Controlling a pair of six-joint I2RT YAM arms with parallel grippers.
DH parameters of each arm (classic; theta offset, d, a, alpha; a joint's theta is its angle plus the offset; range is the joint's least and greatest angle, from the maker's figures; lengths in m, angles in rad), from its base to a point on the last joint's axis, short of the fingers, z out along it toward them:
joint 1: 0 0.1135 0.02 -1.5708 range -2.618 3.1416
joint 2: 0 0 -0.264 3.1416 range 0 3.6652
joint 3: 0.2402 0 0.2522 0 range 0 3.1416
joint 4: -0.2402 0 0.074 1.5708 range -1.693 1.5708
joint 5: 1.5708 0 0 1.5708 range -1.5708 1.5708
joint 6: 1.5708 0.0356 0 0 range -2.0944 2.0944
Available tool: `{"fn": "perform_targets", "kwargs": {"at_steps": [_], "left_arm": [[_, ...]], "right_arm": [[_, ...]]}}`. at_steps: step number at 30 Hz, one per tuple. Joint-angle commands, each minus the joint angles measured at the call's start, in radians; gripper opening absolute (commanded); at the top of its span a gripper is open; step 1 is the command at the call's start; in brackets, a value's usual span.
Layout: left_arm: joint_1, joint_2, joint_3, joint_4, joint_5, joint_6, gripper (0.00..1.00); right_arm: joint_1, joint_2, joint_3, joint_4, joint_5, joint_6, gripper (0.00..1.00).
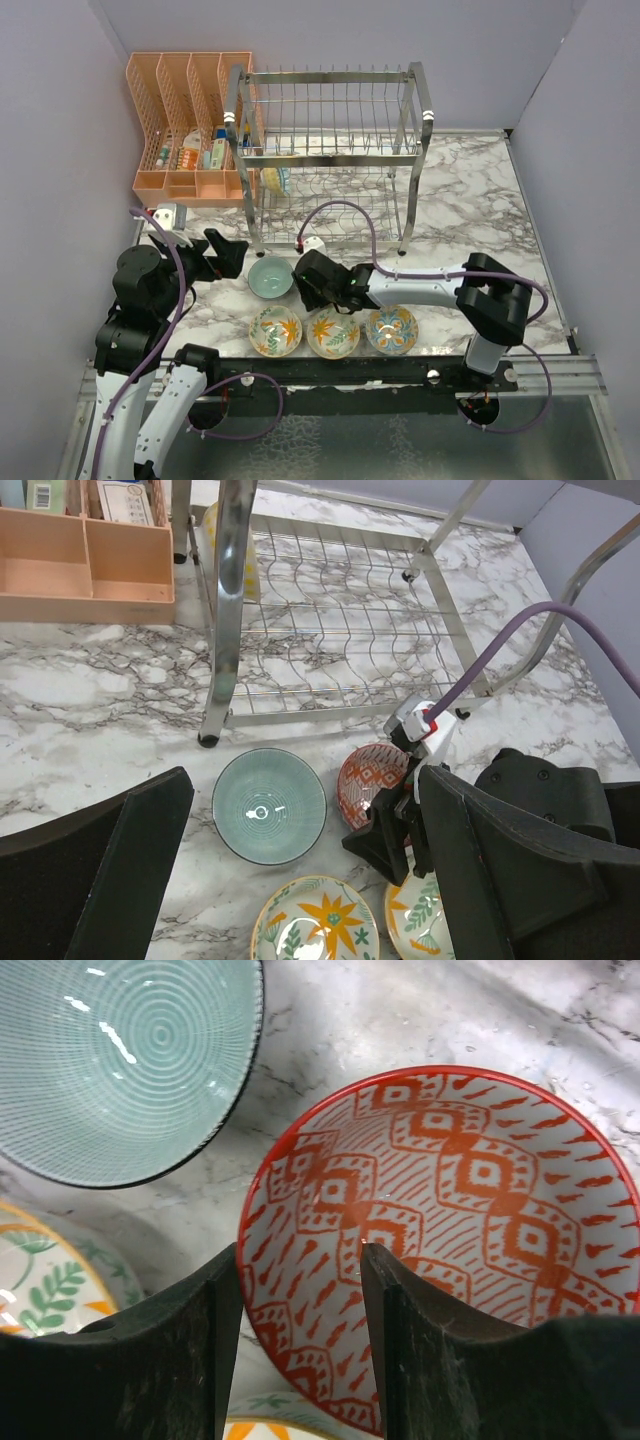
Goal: Load the bowls into the dish rack
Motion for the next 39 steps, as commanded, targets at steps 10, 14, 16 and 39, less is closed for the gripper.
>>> {"fn": "perform_targets", "kwargs": {"at_steps": [10,14,16,39], "left_arm": [[-0.002,-0.007,0.006,0.001,-0.023,0.004,0.99],[-0.003,-0.006,0.011,-0.002,-0.024,0.006,0.99],[-0.002,-0.004,0.015,-0.005,-0.025,0.009,0.99],[-0.003,0.01,0.015,0.02,-0.017,0.004,0.99]], "right_arm": [[0.017,0.039,0.053,-0.085,0.123,-0.056,0.11],[0.019,0.012,0.058,-0.095,0.135,-0.049,0.01],[0.021,-0.016,0.06,-0.1,0.13,-0.048,0.01],[0.023,-0.324,-0.072,0.235,-0.239,-0.077,0.01]]}}
